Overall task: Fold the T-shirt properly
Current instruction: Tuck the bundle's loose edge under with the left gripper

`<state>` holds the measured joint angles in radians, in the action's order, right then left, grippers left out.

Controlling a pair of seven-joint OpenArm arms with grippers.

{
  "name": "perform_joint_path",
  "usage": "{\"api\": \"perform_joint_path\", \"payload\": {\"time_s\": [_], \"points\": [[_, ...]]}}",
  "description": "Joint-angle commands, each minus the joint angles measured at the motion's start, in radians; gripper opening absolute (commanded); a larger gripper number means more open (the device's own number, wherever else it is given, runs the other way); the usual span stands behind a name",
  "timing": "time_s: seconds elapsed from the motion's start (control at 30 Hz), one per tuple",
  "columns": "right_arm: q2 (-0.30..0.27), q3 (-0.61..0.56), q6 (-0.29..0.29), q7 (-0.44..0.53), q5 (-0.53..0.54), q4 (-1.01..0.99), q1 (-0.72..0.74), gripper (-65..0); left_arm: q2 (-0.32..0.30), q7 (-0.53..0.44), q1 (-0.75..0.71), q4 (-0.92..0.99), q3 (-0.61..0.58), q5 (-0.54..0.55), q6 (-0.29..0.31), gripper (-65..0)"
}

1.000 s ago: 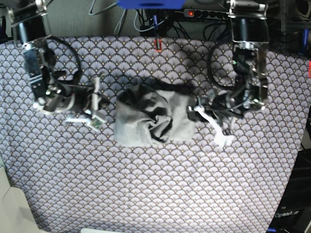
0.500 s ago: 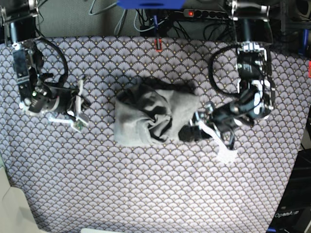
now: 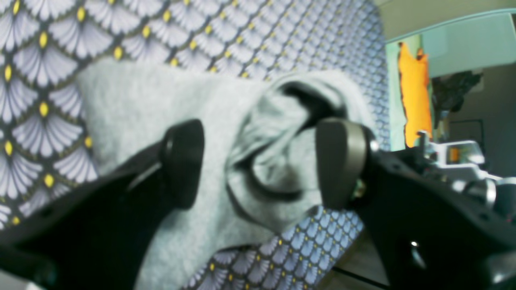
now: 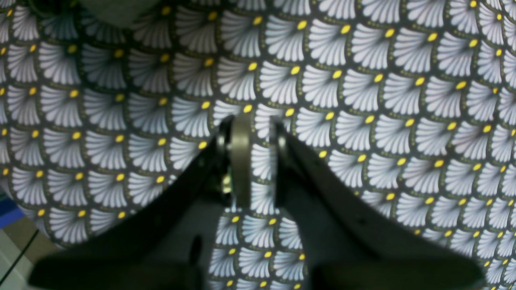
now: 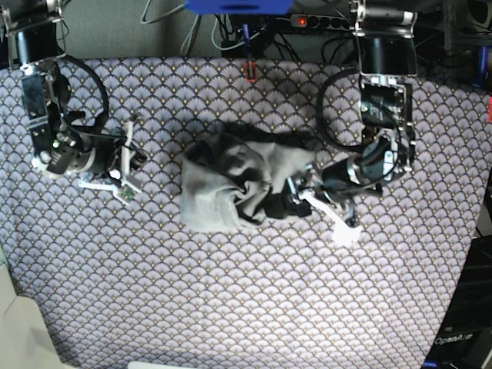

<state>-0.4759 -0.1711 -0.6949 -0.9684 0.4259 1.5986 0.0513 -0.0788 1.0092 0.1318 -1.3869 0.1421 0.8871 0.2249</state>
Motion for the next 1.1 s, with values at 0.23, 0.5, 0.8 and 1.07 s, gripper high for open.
{"api": "perform_joint_path", "payload": {"time_s": [0.23,0.5,0.8,1.07], "points": [[-0.01,0.009,-0.003,0.018,0.014,0.018,0.02,-54.7,0.066,-0.016,0.065,0.024,-0.068,0.017,0.008,-22.4],[-0.01,0.009,-0.003,0.019,0.014,0.018,0.022,-54.7,0.081,-0.026,0.073,0.027,-0.075,0.014,0.008,-22.5],[0.01,0.009,-0.003,0.019,0.014,0.018,0.022,-54.7,0.078,-0.099,0.072,0.188,-0.083,0.014,0.008,-47.2],[0.024,0.008,-0.003,0.018,0.014,0.018,0.022,-54.7,0.081,-0.1,0.101,0.215,-0.124,0.014,0.008,-54.9]]}}
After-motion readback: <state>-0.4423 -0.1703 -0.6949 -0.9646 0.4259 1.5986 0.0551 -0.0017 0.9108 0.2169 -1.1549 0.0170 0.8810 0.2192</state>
